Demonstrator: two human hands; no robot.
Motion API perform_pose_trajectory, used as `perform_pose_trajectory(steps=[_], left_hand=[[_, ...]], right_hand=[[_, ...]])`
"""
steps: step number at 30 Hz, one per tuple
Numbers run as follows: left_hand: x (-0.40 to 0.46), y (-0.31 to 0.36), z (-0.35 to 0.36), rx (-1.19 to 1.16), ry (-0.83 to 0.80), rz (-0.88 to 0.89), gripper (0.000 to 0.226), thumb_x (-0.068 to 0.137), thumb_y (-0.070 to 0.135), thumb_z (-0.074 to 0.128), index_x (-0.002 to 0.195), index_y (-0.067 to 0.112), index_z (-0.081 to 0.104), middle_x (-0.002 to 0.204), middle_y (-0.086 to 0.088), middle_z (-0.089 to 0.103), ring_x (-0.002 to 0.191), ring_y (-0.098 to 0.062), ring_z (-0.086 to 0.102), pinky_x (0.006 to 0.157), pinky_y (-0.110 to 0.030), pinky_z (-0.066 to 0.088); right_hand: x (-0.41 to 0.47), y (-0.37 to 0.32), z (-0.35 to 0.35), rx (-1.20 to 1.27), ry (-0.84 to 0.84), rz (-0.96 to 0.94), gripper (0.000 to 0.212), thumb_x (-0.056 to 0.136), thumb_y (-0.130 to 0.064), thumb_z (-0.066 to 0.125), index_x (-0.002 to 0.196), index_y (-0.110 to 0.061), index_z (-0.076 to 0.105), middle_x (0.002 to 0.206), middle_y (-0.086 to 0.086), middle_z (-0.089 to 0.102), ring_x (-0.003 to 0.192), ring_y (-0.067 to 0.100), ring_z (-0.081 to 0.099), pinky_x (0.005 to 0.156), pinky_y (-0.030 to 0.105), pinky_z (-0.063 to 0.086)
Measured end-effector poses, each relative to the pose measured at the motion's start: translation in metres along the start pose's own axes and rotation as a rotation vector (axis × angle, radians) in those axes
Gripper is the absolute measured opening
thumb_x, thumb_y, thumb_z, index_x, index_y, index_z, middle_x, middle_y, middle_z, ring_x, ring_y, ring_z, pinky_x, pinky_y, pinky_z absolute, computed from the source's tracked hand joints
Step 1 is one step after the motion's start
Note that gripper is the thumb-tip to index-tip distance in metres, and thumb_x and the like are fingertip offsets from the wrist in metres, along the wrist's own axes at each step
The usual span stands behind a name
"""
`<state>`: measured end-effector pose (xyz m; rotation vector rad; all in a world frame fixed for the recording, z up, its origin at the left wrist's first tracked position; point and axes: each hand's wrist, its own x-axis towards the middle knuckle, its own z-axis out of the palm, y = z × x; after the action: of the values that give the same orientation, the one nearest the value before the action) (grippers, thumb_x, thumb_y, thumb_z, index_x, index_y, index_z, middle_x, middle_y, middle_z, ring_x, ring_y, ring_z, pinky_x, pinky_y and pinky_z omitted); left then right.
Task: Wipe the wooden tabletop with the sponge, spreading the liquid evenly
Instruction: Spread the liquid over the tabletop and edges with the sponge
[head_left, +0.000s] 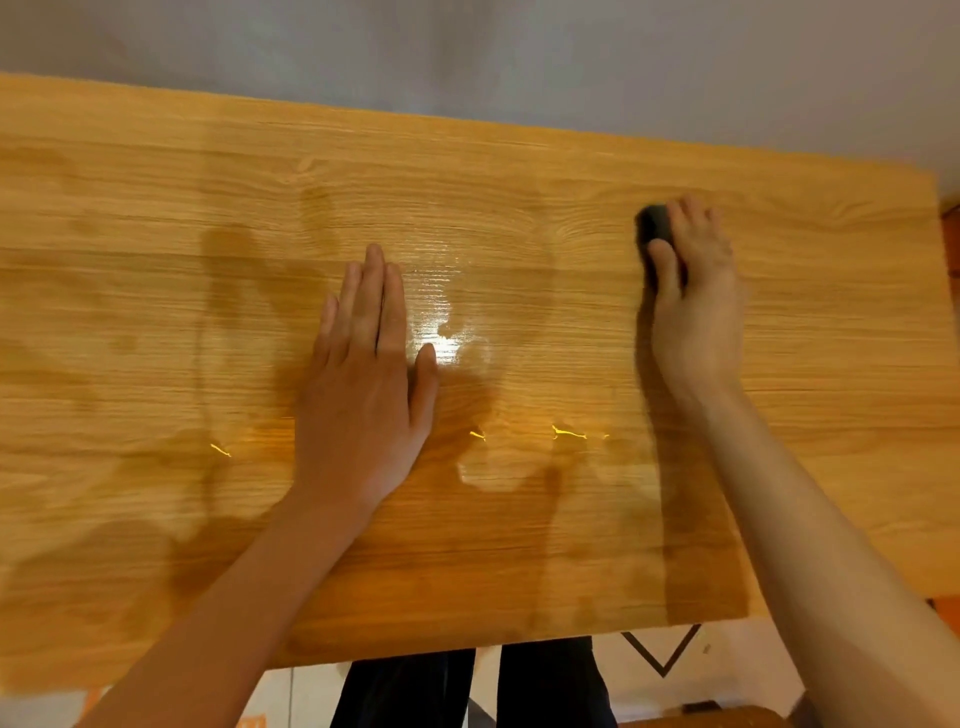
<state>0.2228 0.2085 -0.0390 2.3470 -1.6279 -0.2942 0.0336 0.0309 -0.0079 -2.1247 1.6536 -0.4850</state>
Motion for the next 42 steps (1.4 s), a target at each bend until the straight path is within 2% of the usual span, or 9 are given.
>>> perform_pose_trajectory(steps=[4,11,16,19,24,28,31,36,42], left_hand=[[-0.001,-0.002,0.000,-0.002,0.008,0.008,0.065,0.107,0.036,0.025,0.160,0.000,0.014,0.171,-0.013,0.004,0.159,-0.025,0.003,0.129,-0.042,0.007],[-0.002,-0.001,0.003,0.039,0.064,0.019,0.064,0.107,0.035,0.027,0.160,-0.001,0.018,0.170,-0.015,0.011,0.158,-0.026,0.010,0.129,-0.040,0.010],[-0.001,-0.003,0.006,0.025,0.073,0.022,0.065,0.107,0.035,0.027,0.159,-0.002,0.019,0.169,-0.017,0.013,0.157,-0.030,0.012,0.128,-0.041,0.010],[-0.001,-0.003,0.006,0.013,0.067,0.023,0.065,0.107,0.036,0.026,0.159,-0.002,0.017,0.169,-0.017,0.012,0.157,-0.030,0.010,0.128,-0.039,0.007],[-0.001,-0.001,0.003,0.004,0.079,0.019,0.064,0.107,0.035,0.029,0.159,-0.002,0.019,0.169,-0.018,0.014,0.157,-0.030,0.011,0.128,-0.040,0.007],[-0.001,0.000,0.002,-0.020,0.099,0.021,0.063,0.107,0.034,0.031,0.158,-0.002,0.022,0.168,-0.018,0.016,0.157,-0.031,0.013,0.128,-0.036,0.005],[-0.001,-0.001,-0.001,-0.088,0.090,0.011,0.062,0.106,0.031,0.036,0.158,-0.001,0.024,0.168,-0.016,0.016,0.157,-0.030,0.013,0.126,-0.028,0.000],[-0.017,0.001,-0.011,-0.186,0.035,0.041,0.059,0.105,0.022,0.040,0.159,0.003,0.027,0.168,-0.012,0.019,0.157,-0.019,0.009,0.128,-0.030,0.001],[-0.076,0.026,-0.006,-0.215,-0.031,-0.002,0.059,0.105,0.020,0.035,0.159,0.000,0.021,0.169,-0.009,0.013,0.158,-0.020,0.005,0.129,-0.036,0.002]], right_hand=[[-0.018,-0.019,0.013,-0.004,0.130,0.176,0.040,0.103,-0.014,0.040,0.142,-0.005,0.043,0.154,0.011,0.035,0.147,0.026,0.023,0.122,0.038,0.015],[-0.066,-0.074,0.065,-0.035,-0.170,-0.361,0.042,0.103,-0.016,0.043,0.145,-0.012,0.040,0.155,0.005,0.033,0.148,0.024,0.019,0.123,0.034,0.007],[-0.066,0.032,-0.017,-0.001,0.067,0.058,0.040,0.103,-0.013,0.042,0.143,-0.006,0.043,0.153,0.010,0.036,0.147,0.026,0.023,0.122,0.044,0.017],[-0.071,0.030,-0.016,-0.012,0.178,0.219,0.041,0.103,-0.013,0.040,0.143,-0.006,0.042,0.154,0.011,0.034,0.147,0.027,0.022,0.121,0.044,0.017],[-0.101,-0.063,0.062,-0.070,0.058,-0.169,0.045,0.099,-0.013,0.049,0.144,-0.010,0.041,0.153,0.008,0.037,0.146,0.026,0.025,0.123,0.041,0.016],[-0.097,-0.038,0.043,-0.195,-0.098,-0.423,0.052,0.096,-0.010,0.057,0.145,-0.011,0.039,0.154,0.005,0.035,0.147,0.024,0.023,0.123,0.036,0.011],[-0.095,0.028,-0.003,-0.151,-0.034,-0.244,0.048,0.095,-0.002,0.055,0.142,-0.004,0.043,0.151,0.010,0.040,0.146,0.027,0.023,0.123,0.029,0.005],[-0.099,0.035,-0.017,-0.052,0.187,0.165,0.039,0.101,-0.008,0.044,0.139,0.000,0.046,0.149,0.015,0.041,0.144,0.032,0.029,0.122,0.043,0.017],[-0.127,-0.055,0.045,-0.029,-0.123,-0.298,0.037,0.099,-0.016,0.049,0.136,-0.009,0.052,0.149,0.006,0.045,0.144,0.025,0.030,0.121,0.037,0.012]])
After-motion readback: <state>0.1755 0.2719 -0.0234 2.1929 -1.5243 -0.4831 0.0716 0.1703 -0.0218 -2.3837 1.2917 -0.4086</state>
